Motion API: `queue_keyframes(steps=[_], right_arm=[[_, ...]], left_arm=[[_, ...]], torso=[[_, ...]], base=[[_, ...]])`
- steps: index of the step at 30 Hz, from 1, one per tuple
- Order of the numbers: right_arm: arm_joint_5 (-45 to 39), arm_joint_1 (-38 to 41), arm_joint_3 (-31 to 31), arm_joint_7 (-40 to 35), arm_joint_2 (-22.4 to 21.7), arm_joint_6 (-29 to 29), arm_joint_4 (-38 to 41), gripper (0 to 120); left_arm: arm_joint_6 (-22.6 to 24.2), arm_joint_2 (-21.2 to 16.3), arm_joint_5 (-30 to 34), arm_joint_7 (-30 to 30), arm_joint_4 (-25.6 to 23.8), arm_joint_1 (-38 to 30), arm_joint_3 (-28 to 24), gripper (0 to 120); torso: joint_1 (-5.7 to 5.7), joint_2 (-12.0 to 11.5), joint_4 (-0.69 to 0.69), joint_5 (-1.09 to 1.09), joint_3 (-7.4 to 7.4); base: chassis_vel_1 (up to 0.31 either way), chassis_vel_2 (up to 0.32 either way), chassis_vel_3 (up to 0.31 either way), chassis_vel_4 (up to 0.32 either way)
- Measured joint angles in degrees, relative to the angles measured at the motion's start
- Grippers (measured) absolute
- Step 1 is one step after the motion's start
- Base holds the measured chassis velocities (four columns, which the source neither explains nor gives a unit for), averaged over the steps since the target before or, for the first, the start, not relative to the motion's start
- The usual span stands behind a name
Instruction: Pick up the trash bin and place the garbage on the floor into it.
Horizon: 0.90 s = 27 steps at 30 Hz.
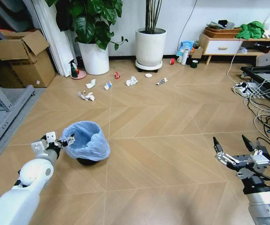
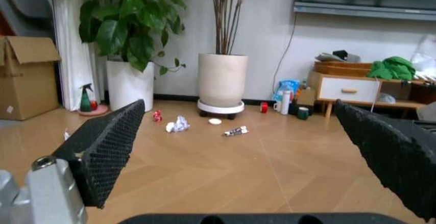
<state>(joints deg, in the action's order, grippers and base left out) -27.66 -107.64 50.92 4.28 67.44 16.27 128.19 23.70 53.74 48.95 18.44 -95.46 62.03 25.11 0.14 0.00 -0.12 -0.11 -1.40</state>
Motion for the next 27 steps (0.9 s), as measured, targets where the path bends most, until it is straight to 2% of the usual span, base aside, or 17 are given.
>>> queue_keyframes(steps=[13,15,19,22,27], right_arm=[[0.0,-0.7,0.5,0.1,1.5,0.1,0.4,100],[0.0,-0.7,0.6,0.1,1.5,0.0,0.4,100],[0.0,-0.6,0.6,0.1,1.5,-0.1,0.5,100],[-0.1,-0.6,0.4,0.1,1.8,-0.3,0.6,100],[0.0,-0.6,0.2,0.1,2.1,-0.5,0.8,100]], left_arm=[[2.1,0.5,2.6,0.7,7.5,-7.7,-4.7,96],[2.6,0.6,2.3,0.7,8.9,-8.5,-5.2,87],[3.5,0.6,2.1,0.8,10.5,-9.5,-5.7,84],[4.3,0.6,2.0,1.1,11.7,-10.3,-6.0,73],[5.1,0.3,1.9,1.2,13.0,-10.7,-6.2,71]], torso=[[0.00,0.0,-0.03,0.00,0.00],[0.00,0.0,-0.02,0.00,0.00],[0.00,0.0,-0.02,0.00,0.00],[0.00,0.0,-0.02,0.00,0.00],[0.00,0.0,-0.02,0.00,0.00]], base=[[0.000,0.000,0.000,0.000],[0.000,0.000,0.000,0.000],[0.000,0.000,0.000,0.000],[0.000,0.000,0.000,0.000],[0.000,0.000,0.000,0.000]])
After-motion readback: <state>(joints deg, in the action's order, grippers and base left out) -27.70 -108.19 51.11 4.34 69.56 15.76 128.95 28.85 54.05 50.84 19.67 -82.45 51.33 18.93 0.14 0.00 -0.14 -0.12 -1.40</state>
